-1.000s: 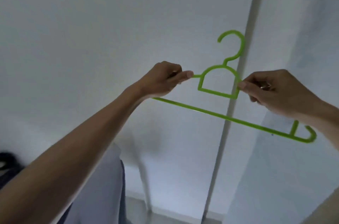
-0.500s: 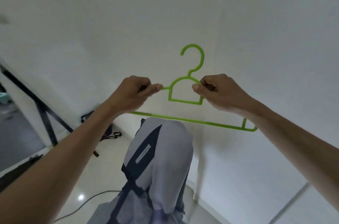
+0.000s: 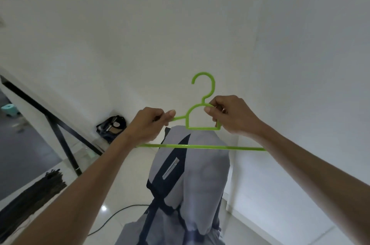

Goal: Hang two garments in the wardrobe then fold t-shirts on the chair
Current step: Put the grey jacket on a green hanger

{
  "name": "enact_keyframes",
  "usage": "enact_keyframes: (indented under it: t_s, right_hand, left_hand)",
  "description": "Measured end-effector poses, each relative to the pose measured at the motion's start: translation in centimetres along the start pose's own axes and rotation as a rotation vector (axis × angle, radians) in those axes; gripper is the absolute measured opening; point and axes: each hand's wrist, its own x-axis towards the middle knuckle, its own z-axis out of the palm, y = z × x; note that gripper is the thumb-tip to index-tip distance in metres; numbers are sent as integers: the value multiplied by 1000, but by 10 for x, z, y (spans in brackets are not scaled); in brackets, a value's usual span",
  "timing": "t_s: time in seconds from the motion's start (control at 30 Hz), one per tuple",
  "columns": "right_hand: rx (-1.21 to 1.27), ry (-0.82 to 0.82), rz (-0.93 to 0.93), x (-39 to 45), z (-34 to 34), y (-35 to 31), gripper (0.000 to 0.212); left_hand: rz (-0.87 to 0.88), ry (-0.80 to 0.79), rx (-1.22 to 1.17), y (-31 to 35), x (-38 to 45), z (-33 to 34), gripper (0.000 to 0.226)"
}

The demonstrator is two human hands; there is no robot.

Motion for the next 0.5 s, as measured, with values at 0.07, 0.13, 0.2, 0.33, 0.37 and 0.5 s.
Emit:
enact_keyframes:
  t_s: [0.07,0.13,0.2,0.33,0.37,0.5]
  right_hand:
    - [-44,40,55,-5,-12,14,22]
    - [-118,112,120,-3,-21,25,23]
    - [-182,173,200,-5,-37,34,23]
    - [-299,298,363,-10,-34,50,21]
    - [-315,310,395,-13,-32,53,22]
    - [-360,351,534,-21,-13,56,25]
  left_hand:
    - [-52,-53,-47,3,19,8,69]
    - [-112,-119,-121,-5,49,15,67]
    - [-166,-177,-187,-13,77,28,65]
    - [-135,-354,77,-49,132,64,53]
    - [-120,-404,144,-56,141,74,48]
    - [-131,-513,312,-88,174,106,58]
